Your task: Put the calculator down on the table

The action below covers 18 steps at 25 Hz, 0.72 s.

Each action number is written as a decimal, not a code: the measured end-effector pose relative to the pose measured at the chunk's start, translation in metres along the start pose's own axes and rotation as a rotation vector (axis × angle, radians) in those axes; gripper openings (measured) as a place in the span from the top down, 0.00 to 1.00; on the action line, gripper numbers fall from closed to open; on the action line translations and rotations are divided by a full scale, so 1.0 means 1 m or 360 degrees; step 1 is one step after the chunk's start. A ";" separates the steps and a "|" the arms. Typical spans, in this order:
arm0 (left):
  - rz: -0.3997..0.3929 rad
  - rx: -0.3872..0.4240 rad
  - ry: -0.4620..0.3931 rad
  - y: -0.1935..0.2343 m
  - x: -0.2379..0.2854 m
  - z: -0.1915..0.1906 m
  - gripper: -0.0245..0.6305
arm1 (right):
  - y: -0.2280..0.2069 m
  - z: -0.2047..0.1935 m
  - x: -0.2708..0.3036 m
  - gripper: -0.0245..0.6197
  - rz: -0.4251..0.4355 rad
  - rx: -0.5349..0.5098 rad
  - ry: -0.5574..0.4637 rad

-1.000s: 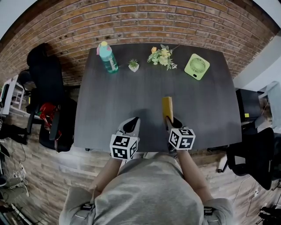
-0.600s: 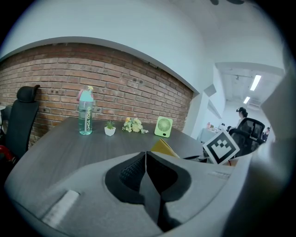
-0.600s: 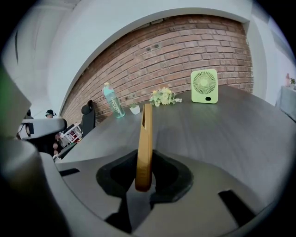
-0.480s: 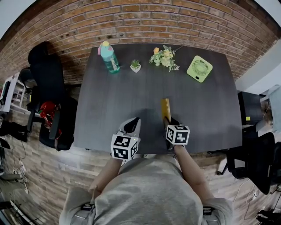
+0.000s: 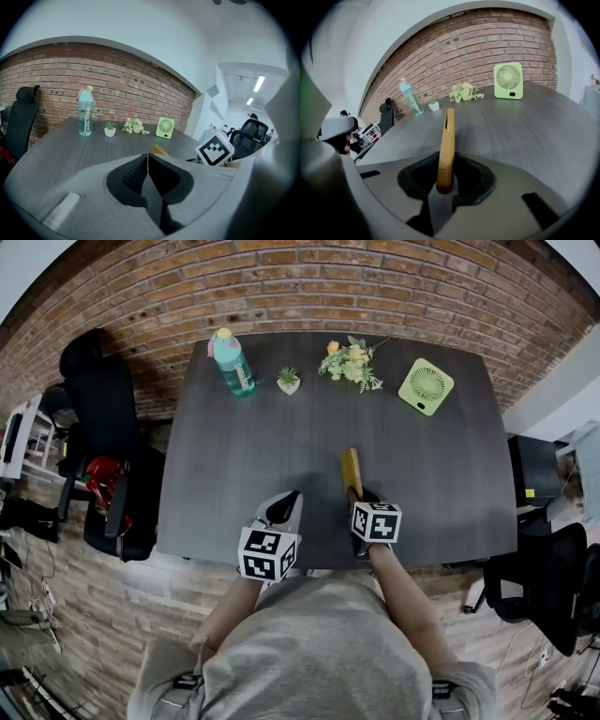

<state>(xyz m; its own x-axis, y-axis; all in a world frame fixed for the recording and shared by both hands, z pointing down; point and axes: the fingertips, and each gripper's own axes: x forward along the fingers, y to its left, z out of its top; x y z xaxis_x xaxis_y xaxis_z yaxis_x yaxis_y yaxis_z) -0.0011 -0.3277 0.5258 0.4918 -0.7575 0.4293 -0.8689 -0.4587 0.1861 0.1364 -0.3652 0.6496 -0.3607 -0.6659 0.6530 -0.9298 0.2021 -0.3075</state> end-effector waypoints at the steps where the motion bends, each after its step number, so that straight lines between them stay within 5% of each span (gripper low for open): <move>1: -0.0003 0.0002 0.0000 -0.001 0.000 0.000 0.93 | 0.000 0.000 0.001 0.83 0.0003 0.0002 0.0003; 18: -0.0014 0.0012 0.0020 -0.006 0.001 -0.002 0.93 | -0.006 0.002 -0.001 0.82 0.0016 -0.0032 0.0025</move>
<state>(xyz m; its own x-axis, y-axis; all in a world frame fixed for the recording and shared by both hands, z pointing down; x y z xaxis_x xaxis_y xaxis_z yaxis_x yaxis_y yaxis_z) 0.0043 -0.3253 0.5269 0.4984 -0.7477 0.4388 -0.8642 -0.4686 0.1830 0.1429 -0.3671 0.6499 -0.3711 -0.6526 0.6606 -0.9273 0.2232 -0.3005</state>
